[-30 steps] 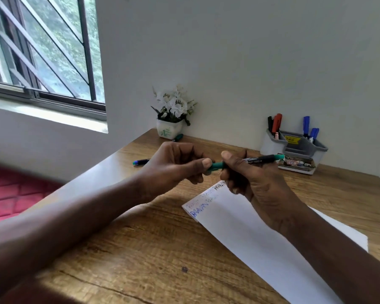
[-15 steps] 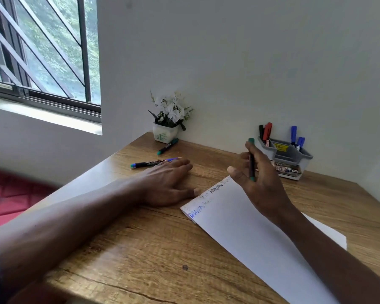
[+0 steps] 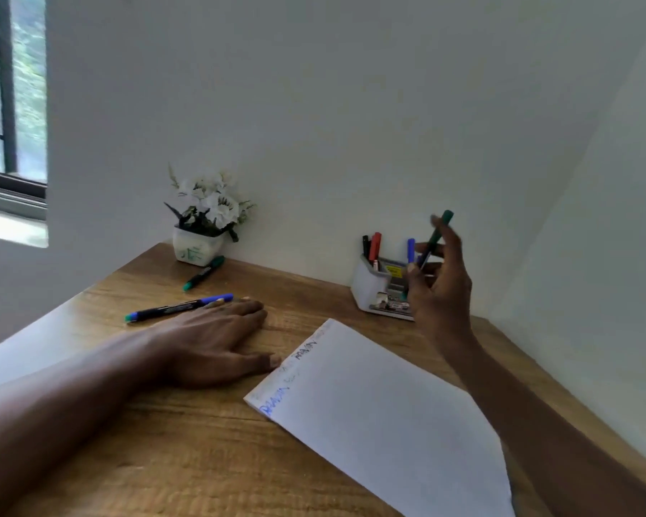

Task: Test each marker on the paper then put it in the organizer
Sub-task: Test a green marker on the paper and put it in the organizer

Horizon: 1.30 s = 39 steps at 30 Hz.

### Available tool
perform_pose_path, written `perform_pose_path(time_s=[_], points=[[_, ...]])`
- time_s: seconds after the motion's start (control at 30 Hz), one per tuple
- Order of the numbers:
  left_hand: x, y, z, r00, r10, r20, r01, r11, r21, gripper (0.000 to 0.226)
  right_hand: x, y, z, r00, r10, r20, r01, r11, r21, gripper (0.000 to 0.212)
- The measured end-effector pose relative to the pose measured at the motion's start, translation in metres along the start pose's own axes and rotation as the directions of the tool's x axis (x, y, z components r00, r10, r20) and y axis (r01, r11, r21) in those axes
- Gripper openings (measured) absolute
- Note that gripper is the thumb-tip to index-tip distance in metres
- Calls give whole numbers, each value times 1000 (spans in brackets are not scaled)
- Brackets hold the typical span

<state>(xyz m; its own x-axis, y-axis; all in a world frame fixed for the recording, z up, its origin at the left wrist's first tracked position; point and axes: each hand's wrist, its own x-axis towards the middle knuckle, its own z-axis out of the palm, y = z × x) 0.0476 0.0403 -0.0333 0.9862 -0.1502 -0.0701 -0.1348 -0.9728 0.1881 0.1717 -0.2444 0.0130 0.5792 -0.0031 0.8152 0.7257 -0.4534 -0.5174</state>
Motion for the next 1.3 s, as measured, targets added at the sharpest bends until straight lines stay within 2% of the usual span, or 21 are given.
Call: perform_pose_path(time_s=[0.07,0.13,0.3,0.4,0.53,0.6,0.7,0.77,0.9,1.0,1.07,1.17,1.23,1.3], points=[[1,-3,1,1000,11,15,-11,1000,-13,116,29,9,-9,999,-1,-35,0,999,-46,87],[1,-5,2,1000,21,13,-21,1000,-23,127,61,22,-17,997,-7,-73,2,997,-73,90],[4,-7,3,1000,28,5,-27,999,-30,119,108,67,-16,990,82,-117,-96,988,-122,68],[4,-7,4,1000,26,-1,-26,999,-23,110,108,84,-4,987,151,-54,-159,963,-220,71],[5,-9,5,999,36,-7,-36,999,-36,117,97,99,6,970,232,69,-179,878,-444,66],[6,-10,5,999,39,-16,-39,998,-43,117,95,105,7,955,270,124,-173,844,-508,56],[6,-10,5,999,44,-20,-45,998,-45,118,95,113,7,927,306,215,-133,808,-575,28],[6,-10,5,999,46,-22,-47,998,-40,118,95,114,6,906,324,271,-105,795,-598,20],[5,-9,3,999,36,-7,-37,998,-57,119,94,111,1,855,331,399,-18,789,-614,32],[4,-8,1,999,35,7,-34,997,-70,125,92,110,-4,858,316,405,5,783,-622,34],[2,-6,-1,1000,28,10,-27,997,-75,122,88,106,-6,904,254,342,23,773,-633,31],[-3,0,-5,1000,11,11,-10,998,-70,106,78,88,1,964,-11,265,185,742,-644,30],[-5,2,-5,1000,9,-8,-9,998,-58,100,69,70,12,949,-195,247,306,746,-591,28],[-4,2,-2,999,20,-43,-22,999,-43,96,60,51,29,916,-284,284,391,793,-467,24]])
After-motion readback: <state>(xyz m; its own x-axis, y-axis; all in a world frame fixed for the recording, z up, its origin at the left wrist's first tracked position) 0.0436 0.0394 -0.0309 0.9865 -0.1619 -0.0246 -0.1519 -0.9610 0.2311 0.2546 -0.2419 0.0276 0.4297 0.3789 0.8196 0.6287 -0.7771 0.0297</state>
